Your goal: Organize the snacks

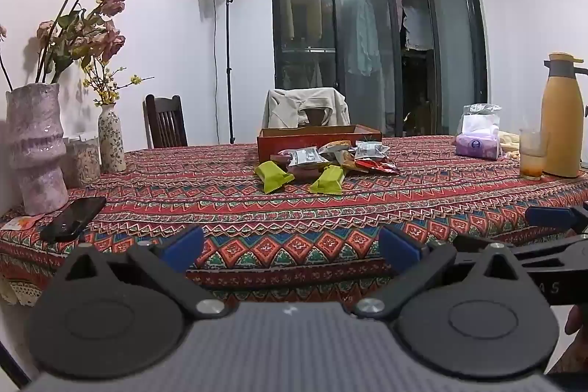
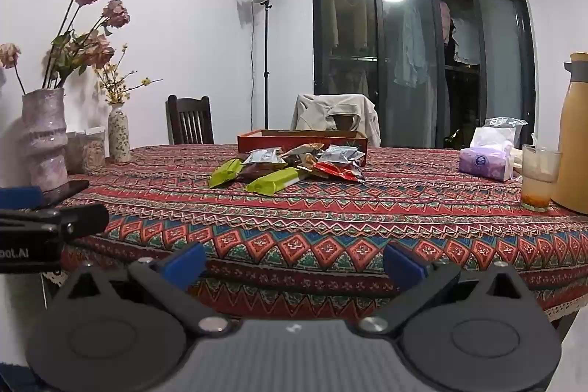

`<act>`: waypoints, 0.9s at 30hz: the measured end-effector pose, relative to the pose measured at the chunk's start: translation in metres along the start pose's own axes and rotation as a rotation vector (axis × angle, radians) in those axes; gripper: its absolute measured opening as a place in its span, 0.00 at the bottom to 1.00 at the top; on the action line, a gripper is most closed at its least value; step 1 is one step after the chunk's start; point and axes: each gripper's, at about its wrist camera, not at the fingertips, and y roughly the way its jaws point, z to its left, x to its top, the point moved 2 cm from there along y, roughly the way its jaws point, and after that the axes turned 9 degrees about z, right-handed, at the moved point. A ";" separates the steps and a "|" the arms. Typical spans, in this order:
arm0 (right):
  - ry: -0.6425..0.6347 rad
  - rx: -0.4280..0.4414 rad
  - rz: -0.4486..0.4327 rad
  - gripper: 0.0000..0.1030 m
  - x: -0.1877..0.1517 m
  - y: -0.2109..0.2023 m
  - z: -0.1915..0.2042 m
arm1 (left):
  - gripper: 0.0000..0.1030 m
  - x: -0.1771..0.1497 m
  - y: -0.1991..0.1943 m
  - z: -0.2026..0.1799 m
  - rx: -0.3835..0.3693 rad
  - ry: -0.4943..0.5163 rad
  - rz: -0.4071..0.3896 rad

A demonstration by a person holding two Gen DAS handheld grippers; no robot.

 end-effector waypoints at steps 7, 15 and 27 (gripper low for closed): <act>-0.022 0.001 -0.009 1.00 0.000 -0.001 0.000 | 1.00 0.002 0.001 0.005 -0.006 -0.010 0.001; -0.009 0.012 -0.008 1.00 -0.001 -0.001 0.002 | 1.00 0.001 0.000 0.005 -0.004 -0.003 -0.010; -0.006 0.027 0.002 1.00 -0.001 -0.001 0.002 | 1.00 0.000 -0.003 0.002 0.001 -0.006 -0.008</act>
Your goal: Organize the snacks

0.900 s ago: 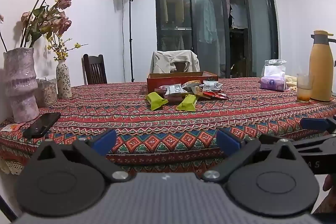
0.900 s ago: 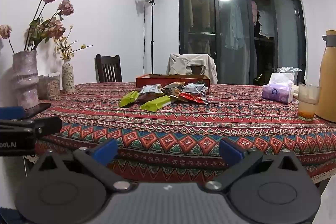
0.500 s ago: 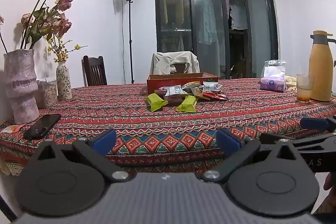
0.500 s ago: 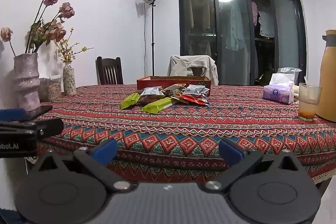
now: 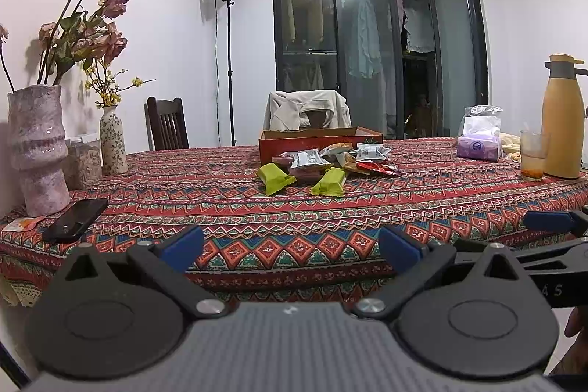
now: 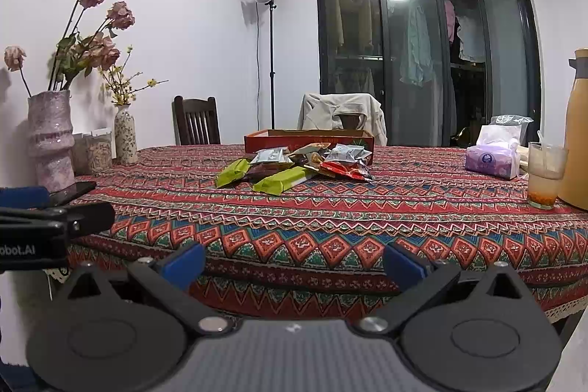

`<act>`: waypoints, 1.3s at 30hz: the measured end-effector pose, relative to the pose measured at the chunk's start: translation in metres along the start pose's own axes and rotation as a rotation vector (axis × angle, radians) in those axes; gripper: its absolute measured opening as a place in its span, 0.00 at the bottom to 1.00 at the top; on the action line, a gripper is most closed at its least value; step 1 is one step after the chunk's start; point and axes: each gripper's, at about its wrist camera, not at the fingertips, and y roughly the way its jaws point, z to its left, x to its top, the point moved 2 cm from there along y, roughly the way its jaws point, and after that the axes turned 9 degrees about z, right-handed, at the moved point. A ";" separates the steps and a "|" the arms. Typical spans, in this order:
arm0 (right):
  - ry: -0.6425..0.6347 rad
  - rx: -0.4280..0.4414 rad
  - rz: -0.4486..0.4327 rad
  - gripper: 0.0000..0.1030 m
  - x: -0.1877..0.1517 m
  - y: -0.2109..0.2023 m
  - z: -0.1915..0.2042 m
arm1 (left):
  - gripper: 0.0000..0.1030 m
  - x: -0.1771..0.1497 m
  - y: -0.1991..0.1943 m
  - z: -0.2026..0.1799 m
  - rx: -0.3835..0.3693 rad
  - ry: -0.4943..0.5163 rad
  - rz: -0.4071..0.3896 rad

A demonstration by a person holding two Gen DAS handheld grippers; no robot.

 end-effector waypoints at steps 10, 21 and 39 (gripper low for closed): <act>-0.002 0.003 0.002 1.00 0.000 0.001 0.000 | 1.00 0.000 0.000 -0.001 0.003 0.004 0.003; 0.004 0.004 0.000 1.00 0.000 0.000 -0.001 | 1.00 0.001 -0.001 0.000 0.007 0.003 -0.003; -0.003 0.004 -0.003 1.00 -0.001 0.000 -0.001 | 1.00 0.002 -0.002 0.001 0.006 0.002 -0.001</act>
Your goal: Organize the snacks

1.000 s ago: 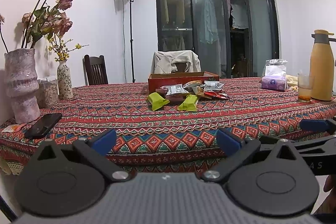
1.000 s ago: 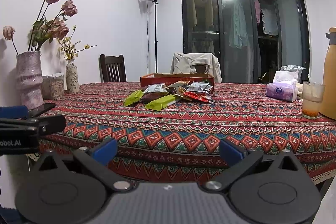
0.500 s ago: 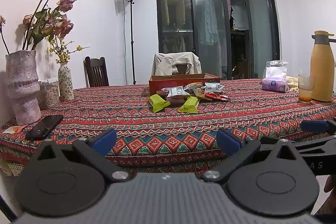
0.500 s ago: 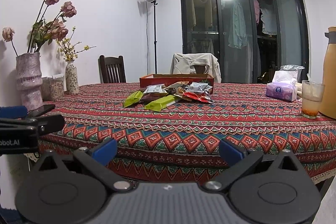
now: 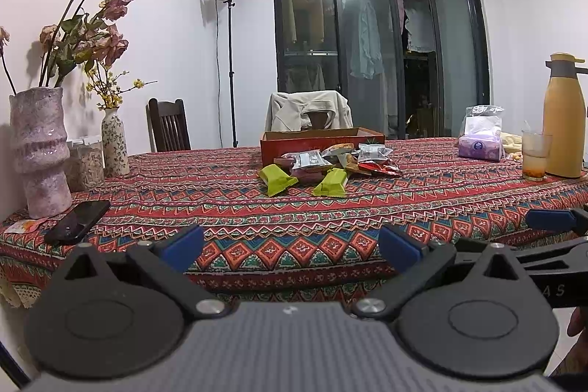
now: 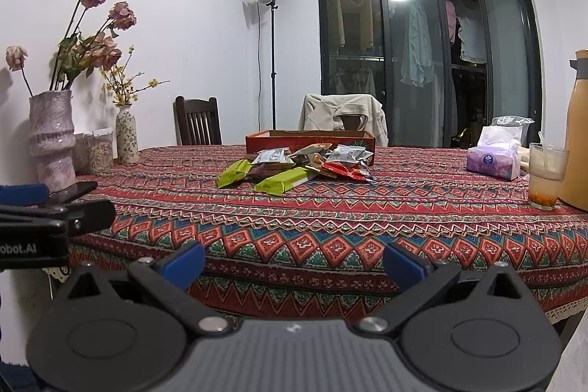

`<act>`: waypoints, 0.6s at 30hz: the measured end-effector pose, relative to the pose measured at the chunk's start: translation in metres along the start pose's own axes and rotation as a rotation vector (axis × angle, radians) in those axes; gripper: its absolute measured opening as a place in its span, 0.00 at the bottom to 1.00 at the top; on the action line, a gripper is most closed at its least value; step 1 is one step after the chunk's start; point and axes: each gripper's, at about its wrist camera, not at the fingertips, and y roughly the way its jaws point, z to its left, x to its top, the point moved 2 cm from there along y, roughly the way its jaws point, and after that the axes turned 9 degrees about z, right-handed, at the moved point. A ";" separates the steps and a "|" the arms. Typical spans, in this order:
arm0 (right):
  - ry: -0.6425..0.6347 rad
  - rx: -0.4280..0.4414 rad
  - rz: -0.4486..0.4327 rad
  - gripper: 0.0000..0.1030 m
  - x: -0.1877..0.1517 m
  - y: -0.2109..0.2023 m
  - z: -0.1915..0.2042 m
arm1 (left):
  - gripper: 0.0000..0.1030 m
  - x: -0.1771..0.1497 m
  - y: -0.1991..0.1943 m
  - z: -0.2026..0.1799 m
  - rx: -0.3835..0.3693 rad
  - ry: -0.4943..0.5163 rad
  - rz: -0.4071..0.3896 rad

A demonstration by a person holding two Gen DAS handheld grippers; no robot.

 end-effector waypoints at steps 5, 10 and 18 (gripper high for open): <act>0.001 -0.003 -0.001 1.00 0.000 -0.001 0.000 | 1.00 0.000 0.000 0.001 0.000 0.000 -0.001; 0.010 -0.004 -0.003 1.00 0.001 -0.001 -0.002 | 1.00 0.001 0.000 0.001 0.002 -0.002 -0.002; 0.009 -0.008 -0.005 1.00 0.002 -0.001 -0.003 | 1.00 0.001 0.000 0.004 0.006 -0.005 0.000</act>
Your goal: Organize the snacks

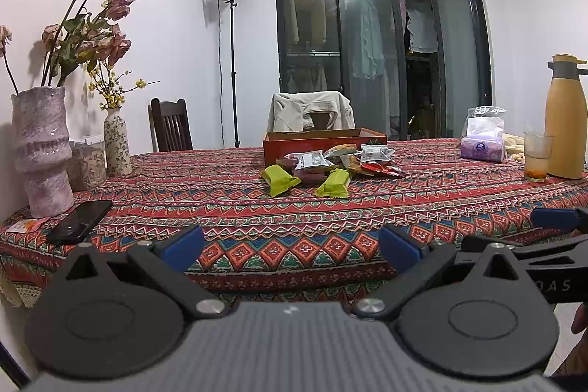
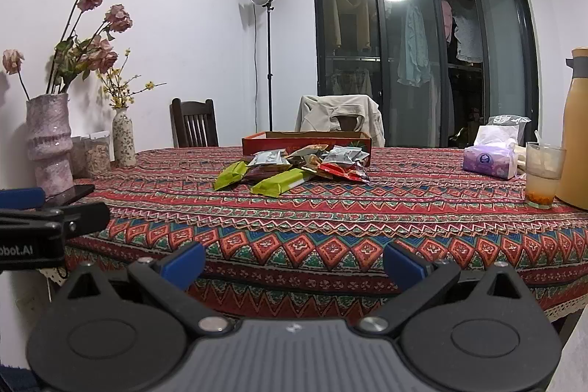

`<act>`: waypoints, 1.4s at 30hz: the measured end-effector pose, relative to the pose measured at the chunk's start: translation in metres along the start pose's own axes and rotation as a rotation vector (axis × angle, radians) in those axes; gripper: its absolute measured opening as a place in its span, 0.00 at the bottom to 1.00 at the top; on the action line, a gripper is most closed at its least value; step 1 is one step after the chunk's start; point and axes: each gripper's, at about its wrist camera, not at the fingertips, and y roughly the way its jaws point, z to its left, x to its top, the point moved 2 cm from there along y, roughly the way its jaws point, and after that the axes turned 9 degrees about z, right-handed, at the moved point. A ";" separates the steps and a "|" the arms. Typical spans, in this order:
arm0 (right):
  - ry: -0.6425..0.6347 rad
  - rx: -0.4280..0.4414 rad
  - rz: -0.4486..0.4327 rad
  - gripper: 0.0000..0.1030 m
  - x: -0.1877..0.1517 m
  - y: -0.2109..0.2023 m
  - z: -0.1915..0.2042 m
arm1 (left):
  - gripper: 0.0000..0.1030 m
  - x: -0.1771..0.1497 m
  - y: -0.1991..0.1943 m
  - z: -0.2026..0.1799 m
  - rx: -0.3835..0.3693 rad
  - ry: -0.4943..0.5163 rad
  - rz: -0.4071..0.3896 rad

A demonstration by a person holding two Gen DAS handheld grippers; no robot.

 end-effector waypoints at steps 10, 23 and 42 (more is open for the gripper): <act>-0.018 -0.023 -0.013 1.00 0.003 -0.001 -0.003 | 1.00 -0.007 0.011 0.007 0.028 0.005 0.017; 0.011 -0.057 0.071 1.00 0.001 0.054 -0.036 | 1.00 -0.012 0.079 0.049 0.122 -0.014 0.124; 0.090 0.026 0.182 0.86 0.105 0.188 -0.088 | 0.97 0.101 0.224 0.051 0.031 -0.063 0.193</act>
